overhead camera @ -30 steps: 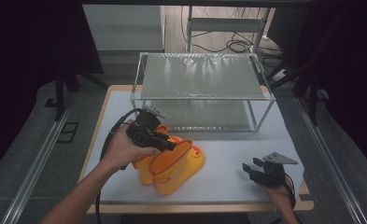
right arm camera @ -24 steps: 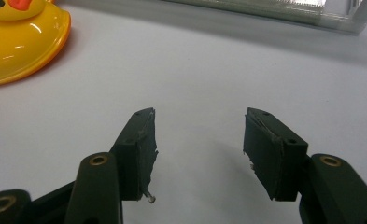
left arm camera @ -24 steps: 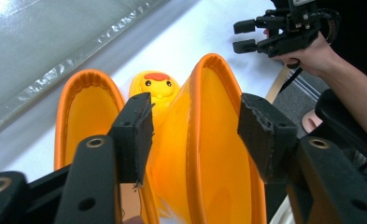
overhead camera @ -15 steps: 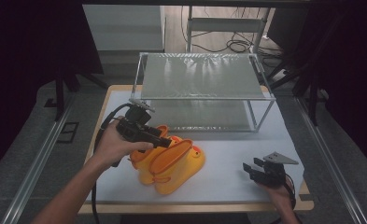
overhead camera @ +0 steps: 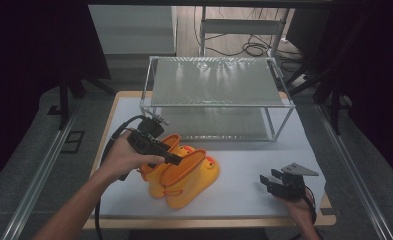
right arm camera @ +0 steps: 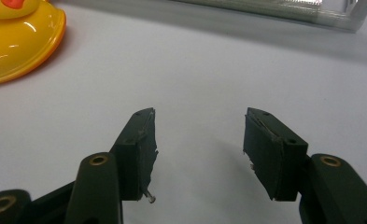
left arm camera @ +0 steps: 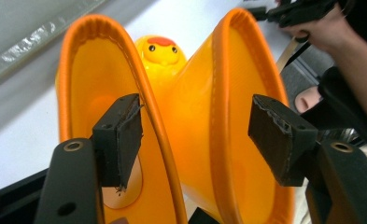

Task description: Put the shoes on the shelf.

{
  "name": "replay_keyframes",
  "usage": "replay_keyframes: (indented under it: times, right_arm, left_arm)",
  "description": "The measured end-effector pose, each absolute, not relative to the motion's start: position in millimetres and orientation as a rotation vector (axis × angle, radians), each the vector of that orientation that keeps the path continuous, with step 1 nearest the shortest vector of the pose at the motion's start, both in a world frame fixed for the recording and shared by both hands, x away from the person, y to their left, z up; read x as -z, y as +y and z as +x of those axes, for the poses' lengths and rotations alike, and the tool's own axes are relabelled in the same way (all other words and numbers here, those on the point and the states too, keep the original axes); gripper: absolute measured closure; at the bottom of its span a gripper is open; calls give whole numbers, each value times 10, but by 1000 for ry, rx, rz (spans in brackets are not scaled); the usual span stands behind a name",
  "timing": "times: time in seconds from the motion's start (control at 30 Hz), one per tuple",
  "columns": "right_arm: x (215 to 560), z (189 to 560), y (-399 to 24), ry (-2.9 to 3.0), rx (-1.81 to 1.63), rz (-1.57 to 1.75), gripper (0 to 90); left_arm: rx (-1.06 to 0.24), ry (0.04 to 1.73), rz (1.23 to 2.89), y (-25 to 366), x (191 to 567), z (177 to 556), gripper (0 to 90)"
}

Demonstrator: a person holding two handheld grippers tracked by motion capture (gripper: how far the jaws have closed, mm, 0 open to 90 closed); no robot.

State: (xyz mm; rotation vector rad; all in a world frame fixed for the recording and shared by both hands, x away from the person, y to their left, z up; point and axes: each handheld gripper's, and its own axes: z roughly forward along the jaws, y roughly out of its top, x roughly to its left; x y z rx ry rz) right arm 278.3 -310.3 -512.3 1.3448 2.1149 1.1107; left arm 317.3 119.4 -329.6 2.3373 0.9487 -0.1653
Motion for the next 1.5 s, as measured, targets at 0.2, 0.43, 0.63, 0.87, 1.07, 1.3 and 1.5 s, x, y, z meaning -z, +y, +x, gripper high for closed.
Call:
replay_keyframes:
  times: [0.2, 0.43, 0.63, 0.87, 1.07, 1.3, 1.5]
  right_arm:
    - [5123, 2784, -3105, 2114, -1112, 1346, 436]
    - [5126, 2787, -3107, 2113, -1107, 1352, 436]
    - [5123, 2788, -3102, 2109, -1101, 1356, 436]
    - [5127, 2793, -3120, 2102, -1096, 1378, 436]
    - [5119, 2797, -3146, 2090, -1097, 1390, 438]
    - [5113, 2796, -3152, 2090, -1097, 1392, 438]
    - [5106, 2796, -3187, 2076, -1103, 1404, 439]
  left_arm:
    - [132, 985, 2404, 1057, 3423, 3215, 362]
    - [78, 1020, 2445, 937, 3476, 3218, 426]
    - [5, 1044, 2453, 916, 3484, 3196, 678]
    - [6, 1018, 2446, 929, 3487, 3187, 814]
    - [30, 994, 2412, 1002, 3491, 3225, 820]
    - [82, 964, 2393, 1020, 3413, 3297, 820]
    - [130, 924, 2349, 958, 3248, 3295, 819]
